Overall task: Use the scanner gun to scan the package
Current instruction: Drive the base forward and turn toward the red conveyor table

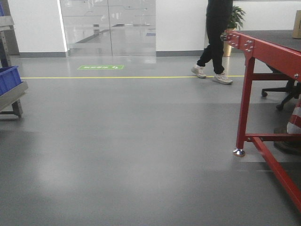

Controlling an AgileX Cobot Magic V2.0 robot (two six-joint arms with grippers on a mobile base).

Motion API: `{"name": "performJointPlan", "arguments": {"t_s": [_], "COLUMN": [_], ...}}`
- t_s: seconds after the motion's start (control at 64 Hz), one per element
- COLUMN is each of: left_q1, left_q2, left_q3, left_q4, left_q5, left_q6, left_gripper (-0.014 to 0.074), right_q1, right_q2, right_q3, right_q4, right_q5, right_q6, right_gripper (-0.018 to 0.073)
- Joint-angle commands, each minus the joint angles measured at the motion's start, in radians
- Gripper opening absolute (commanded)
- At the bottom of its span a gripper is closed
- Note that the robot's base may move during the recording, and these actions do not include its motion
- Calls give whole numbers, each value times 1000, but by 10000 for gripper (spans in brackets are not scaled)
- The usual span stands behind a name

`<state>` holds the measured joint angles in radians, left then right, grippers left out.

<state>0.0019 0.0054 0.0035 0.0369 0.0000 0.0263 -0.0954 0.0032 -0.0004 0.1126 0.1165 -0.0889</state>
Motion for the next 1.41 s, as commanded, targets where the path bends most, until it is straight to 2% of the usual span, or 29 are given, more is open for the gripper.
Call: {"name": "performJointPlan", "arguments": {"t_s": [0.0,1.39], "left_q1": [4,4], "left_q2": [-5,-5], "left_q3": [-4,-4], "left_q4": [-7,-7], "left_q5": [-23,-23], "left_q6": [4,4], "left_gripper": [-111,-111], "right_q1": [3,3], "right_q2": [-3,-3], "right_q3": [0,0], "right_q4": [-8,-8], "right_q5": [-19,-19], "right_q6": [-1,-1], "right_gripper": [-154,-154]}}
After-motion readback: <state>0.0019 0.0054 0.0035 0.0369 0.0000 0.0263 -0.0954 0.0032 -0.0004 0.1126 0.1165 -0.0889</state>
